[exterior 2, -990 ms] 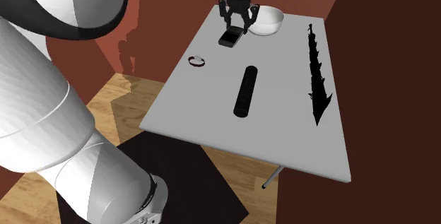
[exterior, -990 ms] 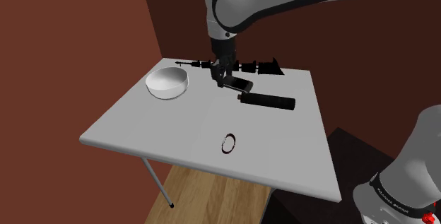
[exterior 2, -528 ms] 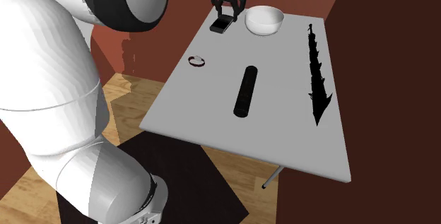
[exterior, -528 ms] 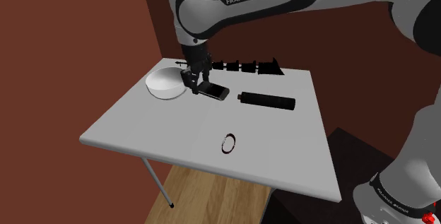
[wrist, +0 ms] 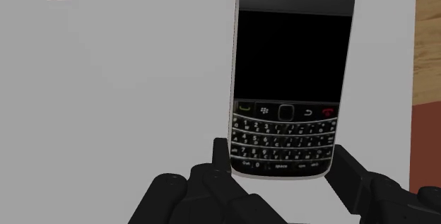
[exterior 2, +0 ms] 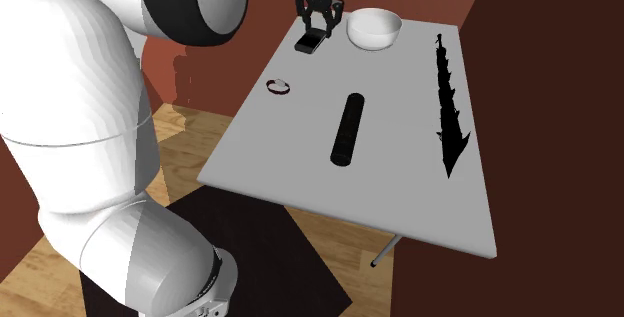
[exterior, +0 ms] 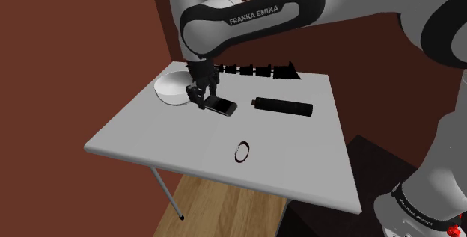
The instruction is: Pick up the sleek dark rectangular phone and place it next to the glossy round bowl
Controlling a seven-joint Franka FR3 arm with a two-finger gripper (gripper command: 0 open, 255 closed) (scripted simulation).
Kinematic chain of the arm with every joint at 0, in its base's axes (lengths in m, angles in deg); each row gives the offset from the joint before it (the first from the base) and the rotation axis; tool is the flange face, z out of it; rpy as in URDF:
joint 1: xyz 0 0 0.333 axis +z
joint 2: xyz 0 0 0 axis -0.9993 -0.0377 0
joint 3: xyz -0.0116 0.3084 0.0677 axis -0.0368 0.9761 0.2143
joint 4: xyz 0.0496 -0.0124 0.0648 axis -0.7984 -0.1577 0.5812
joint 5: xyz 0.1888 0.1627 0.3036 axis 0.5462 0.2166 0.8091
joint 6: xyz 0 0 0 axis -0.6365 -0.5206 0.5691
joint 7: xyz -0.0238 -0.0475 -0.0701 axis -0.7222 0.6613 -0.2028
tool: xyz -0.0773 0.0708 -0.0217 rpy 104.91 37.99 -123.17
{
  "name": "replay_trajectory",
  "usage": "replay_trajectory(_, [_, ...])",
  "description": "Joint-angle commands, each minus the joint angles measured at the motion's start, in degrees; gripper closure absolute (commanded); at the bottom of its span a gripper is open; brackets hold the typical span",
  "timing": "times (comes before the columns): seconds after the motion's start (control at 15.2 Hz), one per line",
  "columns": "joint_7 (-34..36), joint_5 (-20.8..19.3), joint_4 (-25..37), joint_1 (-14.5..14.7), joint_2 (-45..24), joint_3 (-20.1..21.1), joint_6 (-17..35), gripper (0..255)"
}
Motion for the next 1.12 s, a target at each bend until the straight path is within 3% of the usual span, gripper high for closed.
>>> replay_trajectory(0.0, [0.06,-0.02,-1.58,-0.01,-0.01,0.00,1.63,255])
replay_trajectory(1.06, [0.41,-0.41,-9.16,-0.01,-3.30,-0.18,12.48,255])
